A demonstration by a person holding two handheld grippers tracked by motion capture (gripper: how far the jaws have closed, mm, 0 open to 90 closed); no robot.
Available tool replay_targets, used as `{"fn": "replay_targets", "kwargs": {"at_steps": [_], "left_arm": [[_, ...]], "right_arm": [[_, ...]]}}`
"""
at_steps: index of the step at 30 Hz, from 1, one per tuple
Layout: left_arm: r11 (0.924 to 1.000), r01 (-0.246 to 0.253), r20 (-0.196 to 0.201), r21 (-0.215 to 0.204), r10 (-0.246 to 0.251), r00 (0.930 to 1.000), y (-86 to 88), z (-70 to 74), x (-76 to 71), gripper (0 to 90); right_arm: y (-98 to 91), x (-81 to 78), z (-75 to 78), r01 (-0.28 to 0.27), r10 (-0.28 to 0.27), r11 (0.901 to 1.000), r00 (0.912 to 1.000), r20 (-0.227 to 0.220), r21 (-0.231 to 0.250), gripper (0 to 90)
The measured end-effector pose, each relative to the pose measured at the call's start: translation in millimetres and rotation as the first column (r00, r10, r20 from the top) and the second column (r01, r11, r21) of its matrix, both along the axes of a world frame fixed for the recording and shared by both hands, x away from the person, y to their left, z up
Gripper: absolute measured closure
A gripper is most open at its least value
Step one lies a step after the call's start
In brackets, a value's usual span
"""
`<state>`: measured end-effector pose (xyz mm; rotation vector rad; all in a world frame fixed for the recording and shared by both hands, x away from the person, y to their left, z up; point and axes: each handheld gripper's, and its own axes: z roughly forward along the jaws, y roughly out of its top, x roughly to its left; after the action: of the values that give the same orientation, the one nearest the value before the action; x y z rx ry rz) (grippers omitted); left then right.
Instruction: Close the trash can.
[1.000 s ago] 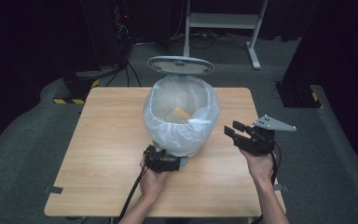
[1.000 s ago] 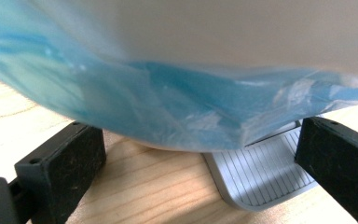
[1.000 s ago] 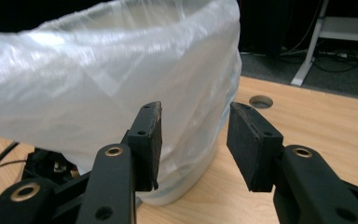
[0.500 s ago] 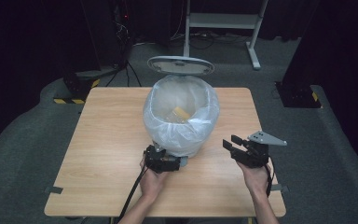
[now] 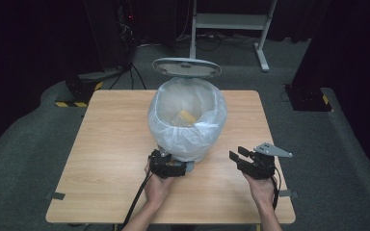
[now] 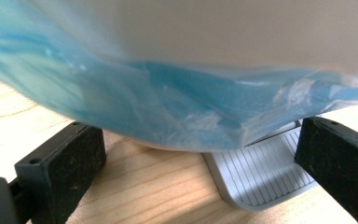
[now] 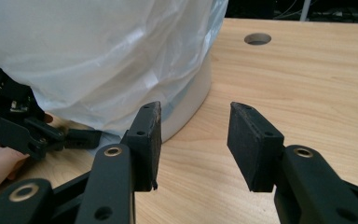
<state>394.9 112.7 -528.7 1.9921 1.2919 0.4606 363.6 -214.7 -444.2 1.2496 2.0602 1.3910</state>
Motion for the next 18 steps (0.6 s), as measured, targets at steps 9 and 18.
{"fn": "replay_targets", "kwargs": {"at_steps": [9, 18], "left_arm": [[1.0000, 0.000, 0.000, 0.000, 0.000, 1.0000, 0.0, 0.0, 0.0, 2.0], [1.0000, -0.001, 0.001, -0.001, 0.001, 1.0000, -0.1, 0.0, -0.2, 2.1]], "right_arm": [[2.7, -0.3, -15.3, 0.009, -0.009, 0.9998, 0.9997, -0.023, -0.016, 54.7], [3.7, 0.4, -28.1, 0.020, -0.021, 0.9994, 0.9989, -0.042, -0.028, 54.7]]}}
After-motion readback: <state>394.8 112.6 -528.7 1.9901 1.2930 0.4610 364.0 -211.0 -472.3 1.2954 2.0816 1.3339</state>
